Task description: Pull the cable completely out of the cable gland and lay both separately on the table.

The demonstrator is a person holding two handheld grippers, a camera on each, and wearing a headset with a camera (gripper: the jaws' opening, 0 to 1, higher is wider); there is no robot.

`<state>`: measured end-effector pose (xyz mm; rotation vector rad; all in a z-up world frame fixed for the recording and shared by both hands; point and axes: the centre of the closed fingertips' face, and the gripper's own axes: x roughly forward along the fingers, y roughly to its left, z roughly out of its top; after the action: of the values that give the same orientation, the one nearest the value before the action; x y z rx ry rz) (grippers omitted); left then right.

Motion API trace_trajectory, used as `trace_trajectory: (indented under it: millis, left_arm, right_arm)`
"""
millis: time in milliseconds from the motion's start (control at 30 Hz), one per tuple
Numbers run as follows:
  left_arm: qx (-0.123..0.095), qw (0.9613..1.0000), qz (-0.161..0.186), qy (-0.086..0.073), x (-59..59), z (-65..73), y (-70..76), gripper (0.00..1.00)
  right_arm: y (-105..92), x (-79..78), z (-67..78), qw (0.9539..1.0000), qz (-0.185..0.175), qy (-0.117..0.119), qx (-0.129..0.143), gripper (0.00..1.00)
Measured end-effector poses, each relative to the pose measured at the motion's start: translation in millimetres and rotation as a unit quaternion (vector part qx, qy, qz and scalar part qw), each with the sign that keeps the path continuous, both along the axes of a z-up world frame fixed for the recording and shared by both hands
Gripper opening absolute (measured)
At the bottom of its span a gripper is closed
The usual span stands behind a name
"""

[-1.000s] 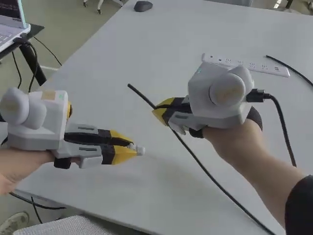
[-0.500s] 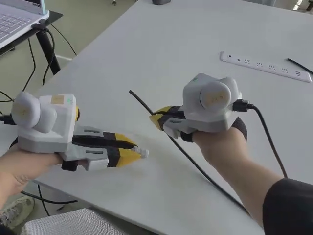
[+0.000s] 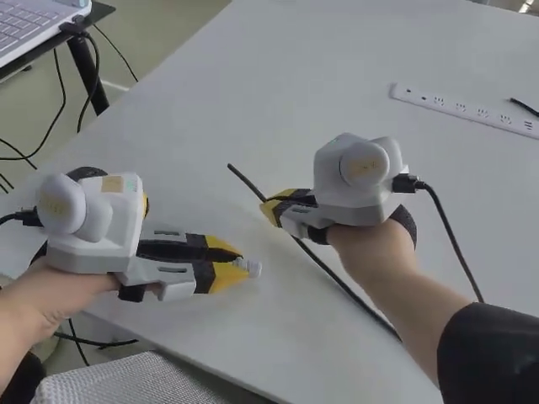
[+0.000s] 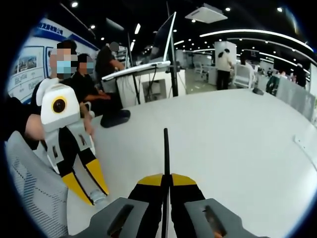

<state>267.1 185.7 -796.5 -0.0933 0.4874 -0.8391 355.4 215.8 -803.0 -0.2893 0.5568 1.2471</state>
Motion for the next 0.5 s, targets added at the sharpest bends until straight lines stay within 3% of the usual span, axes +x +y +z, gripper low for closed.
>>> trace_trajectory:
  millis: [300, 367, 500]
  left_arm:
    - [0.008, 1.0000, -0.002, -0.001, -1.6, -9.7, -1.3, 0.15]
    - [-0.001, 1.0000, -0.002, 0.003, -1.8, -9.2, -3.0, 0.15]
    - [0.002, 1.0000, 0.001, -0.004, 0.2, -9.8, -2.9, 0.15]
  right_arm:
    - [1.9, 1.7, -9.1, 1.0000, -0.001, 0.007, -0.003, 0.00]
    - [1.8, 2.5, -11.2, 0.9999, -0.003, 0.009, -0.005, 0.00]
    - [2.4, 3.3, -16.0, 0.9998, -0.006, 0.015, -0.008, 0.00]
